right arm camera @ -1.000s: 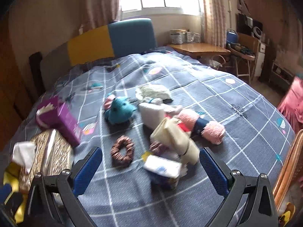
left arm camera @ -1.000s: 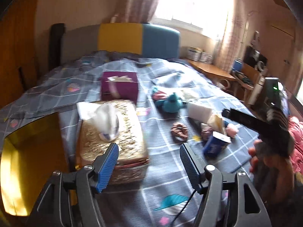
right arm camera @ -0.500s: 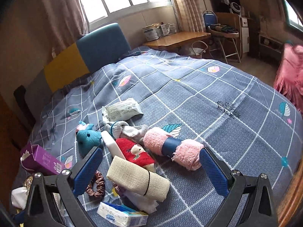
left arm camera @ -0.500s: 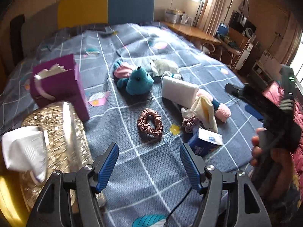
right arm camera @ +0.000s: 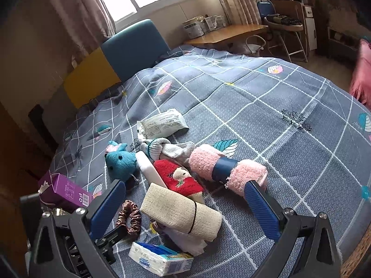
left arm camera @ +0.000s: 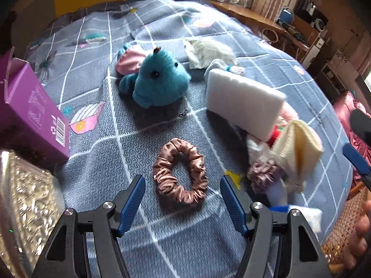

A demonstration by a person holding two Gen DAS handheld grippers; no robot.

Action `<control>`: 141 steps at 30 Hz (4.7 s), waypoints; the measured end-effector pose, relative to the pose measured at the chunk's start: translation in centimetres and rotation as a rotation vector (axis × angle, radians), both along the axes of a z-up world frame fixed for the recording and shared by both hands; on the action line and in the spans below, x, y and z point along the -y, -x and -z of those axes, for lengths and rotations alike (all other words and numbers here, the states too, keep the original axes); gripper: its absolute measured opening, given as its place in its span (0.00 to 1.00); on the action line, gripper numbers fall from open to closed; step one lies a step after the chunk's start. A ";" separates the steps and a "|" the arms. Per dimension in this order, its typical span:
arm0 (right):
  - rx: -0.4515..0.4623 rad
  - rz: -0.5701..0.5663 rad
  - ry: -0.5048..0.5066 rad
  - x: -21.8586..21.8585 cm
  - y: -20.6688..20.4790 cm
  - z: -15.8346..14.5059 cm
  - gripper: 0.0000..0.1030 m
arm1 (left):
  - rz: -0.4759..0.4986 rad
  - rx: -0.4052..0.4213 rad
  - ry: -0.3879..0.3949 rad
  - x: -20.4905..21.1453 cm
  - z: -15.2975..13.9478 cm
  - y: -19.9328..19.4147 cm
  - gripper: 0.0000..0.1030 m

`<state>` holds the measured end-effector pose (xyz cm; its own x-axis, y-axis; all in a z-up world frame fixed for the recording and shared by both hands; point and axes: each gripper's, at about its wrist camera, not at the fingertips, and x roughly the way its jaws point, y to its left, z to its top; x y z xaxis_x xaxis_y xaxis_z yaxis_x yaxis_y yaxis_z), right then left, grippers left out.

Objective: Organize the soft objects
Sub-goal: 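Lower the left tool onto the brown scrunchie and close it, then lift the scrunchie with the left tool while the right tool grasps the teal plush toy, then carry the scrunchie into the gold tin tray and open the left tool, then lower the teal plush toy into the gold tray and open the right tool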

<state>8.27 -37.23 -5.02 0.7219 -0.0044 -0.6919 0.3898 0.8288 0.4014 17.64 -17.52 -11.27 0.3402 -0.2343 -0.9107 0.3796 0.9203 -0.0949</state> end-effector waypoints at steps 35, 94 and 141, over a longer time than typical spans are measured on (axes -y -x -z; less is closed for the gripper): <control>-0.235 -0.820 0.243 -11.0 -17.6 0.5 0.75 | 0.035 0.134 0.182 -3.4 2.3 4.1 0.17; -0.117 -0.678 0.259 -11.4 -7.2 2.9 0.46 | -0.801 0.155 0.078 -39.6 -3.0 5.2 0.24; -0.094 -1.109 0.204 -48.7 -6.5 -1.4 0.64 | -0.776 0.376 0.047 -39.8 -8.2 17.8 0.45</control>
<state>14.75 11.43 -3.62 0.3425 0.4868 -0.8036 -0.5801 0.7823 0.2266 -0.15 22.31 -3.10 0.6967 0.1547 -0.7005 -0.3411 0.9304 -0.1338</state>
